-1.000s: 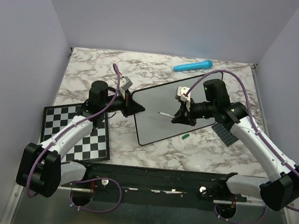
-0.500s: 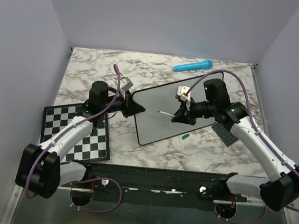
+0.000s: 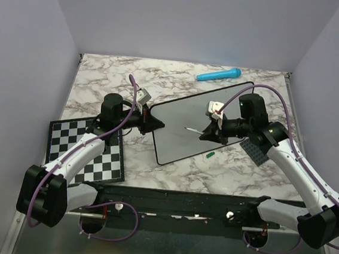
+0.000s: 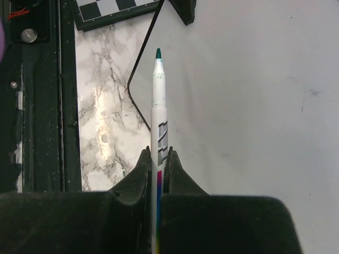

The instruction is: Write a sentence on the whiteboard

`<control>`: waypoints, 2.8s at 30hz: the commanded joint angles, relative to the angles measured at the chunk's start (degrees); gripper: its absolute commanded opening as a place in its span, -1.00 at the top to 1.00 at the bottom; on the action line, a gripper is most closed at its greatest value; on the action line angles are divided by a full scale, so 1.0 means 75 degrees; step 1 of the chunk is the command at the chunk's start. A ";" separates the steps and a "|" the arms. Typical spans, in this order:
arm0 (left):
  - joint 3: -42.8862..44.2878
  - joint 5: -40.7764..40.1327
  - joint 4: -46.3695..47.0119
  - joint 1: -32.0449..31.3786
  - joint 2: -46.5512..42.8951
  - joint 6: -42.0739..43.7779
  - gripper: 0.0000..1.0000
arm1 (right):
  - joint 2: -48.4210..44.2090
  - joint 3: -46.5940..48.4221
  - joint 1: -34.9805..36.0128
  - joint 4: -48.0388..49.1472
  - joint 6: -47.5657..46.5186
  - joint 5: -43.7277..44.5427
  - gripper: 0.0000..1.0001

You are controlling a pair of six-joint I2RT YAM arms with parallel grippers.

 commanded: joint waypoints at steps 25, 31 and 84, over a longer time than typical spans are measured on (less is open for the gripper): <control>-0.0337 -0.1014 -0.1089 -0.0029 0.0350 0.0987 1.00 | -0.0153 -0.0255 -0.0128 0.0430 0.0368 -0.0253 0.99; -0.0302 -0.1026 -0.1159 -0.0041 0.0350 0.1011 1.00 | -0.0306 -0.0209 -0.0128 -0.0132 -0.0159 0.0146 0.99; -0.0291 -0.1237 -0.1136 -0.0158 0.0280 0.0695 1.00 | 0.0772 0.0728 0.0528 0.0816 0.0813 0.0649 0.99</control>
